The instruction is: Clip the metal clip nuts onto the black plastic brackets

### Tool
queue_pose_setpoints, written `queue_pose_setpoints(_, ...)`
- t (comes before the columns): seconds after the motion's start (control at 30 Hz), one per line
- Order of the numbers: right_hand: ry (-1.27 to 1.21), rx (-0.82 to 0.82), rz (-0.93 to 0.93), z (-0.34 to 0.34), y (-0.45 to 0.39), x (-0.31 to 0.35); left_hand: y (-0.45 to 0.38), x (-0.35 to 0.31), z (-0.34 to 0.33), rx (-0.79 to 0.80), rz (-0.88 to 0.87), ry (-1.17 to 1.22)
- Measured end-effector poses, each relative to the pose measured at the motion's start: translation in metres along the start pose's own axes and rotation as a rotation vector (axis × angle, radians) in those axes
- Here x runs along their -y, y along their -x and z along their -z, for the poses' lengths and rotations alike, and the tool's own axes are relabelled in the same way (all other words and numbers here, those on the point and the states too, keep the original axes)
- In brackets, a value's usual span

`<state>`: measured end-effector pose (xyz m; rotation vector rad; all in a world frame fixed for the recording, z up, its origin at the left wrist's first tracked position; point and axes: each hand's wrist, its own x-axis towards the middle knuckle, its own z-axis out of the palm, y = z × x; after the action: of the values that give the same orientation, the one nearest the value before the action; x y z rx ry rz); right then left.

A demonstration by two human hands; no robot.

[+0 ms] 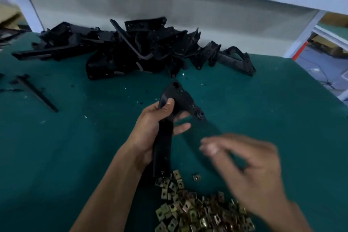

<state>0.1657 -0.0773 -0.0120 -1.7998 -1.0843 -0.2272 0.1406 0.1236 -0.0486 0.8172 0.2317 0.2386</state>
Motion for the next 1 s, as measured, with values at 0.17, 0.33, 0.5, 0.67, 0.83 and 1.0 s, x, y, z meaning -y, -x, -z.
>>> queue_pose_setpoints(0.17,-0.057,0.129,-0.473,0.025,0.03,-0.035,-0.002,0.001,0.007,0.152,0.004,-0.116)
queue_pose_setpoints(0.33,0.084,0.428,-0.414,0.025,0.043,-0.04,-0.003,-0.003,0.014,0.258,0.006,-0.149)
queue_pose_setpoints(0.5,0.158,0.51,-0.295,0.009,0.037,-0.04,-0.001,-0.011,0.015,0.324,-0.035,-0.204)
queue_pose_setpoints(0.67,0.092,0.557,-0.246,0.003,0.029,-0.046,0.002,-0.013,0.015,0.396,-0.012,-0.16)
queue_pose_setpoints(0.83,-0.582,0.184,-0.542,-0.002,0.005,-0.057,0.001,-0.008,0.015,0.386,-0.04,-0.331)
queue_pose_setpoints(1.0,-1.106,-0.034,-0.683,-0.017,-0.018,-0.062,0.0,-0.001,0.015,0.33,-0.028,-0.467)
